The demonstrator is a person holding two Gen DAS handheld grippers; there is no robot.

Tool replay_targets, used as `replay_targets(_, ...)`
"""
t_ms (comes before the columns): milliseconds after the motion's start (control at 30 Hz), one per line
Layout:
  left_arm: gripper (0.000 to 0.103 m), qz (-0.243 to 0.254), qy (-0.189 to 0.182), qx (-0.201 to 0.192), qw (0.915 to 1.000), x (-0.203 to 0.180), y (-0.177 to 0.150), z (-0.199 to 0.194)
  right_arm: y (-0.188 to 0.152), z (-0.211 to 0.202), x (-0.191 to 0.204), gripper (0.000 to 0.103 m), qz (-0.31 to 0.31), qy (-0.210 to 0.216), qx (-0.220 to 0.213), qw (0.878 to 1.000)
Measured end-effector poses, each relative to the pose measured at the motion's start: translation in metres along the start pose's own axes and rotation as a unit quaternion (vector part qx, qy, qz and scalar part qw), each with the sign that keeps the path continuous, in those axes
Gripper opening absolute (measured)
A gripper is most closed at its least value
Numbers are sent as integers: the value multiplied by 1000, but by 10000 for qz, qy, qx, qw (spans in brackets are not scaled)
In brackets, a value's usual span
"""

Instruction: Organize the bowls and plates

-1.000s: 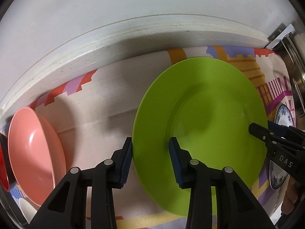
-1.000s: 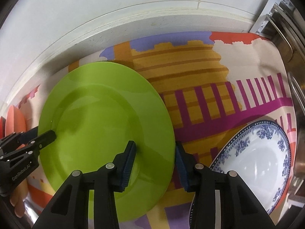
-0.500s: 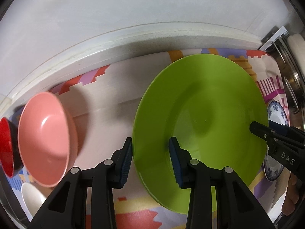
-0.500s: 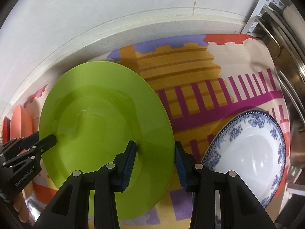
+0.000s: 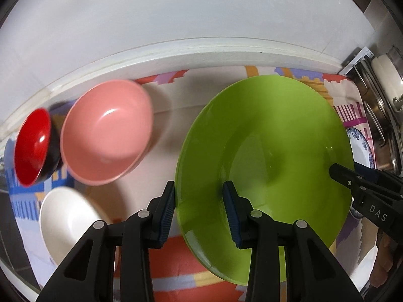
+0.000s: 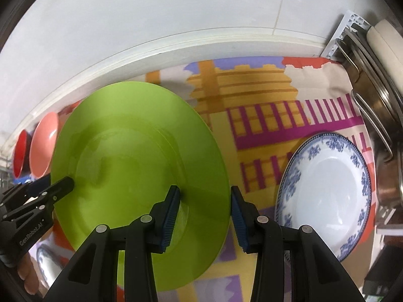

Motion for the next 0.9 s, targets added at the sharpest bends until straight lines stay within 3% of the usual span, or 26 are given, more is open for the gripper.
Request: replay_targets(900,37,-272,12,-515,9983,80,-116,-91,-93,-73,92,41,-268,-25,-333,9991)
Point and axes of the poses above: each gripper's, at about its wrist camera, not at the fingertips, and z roughly the way its jaws point, x to its left, y to its top, the point moved 6 cm from there along z, roughly the way its jaws point, and after that the axes turned 9 degrees about -y, right-handed, at the moved point
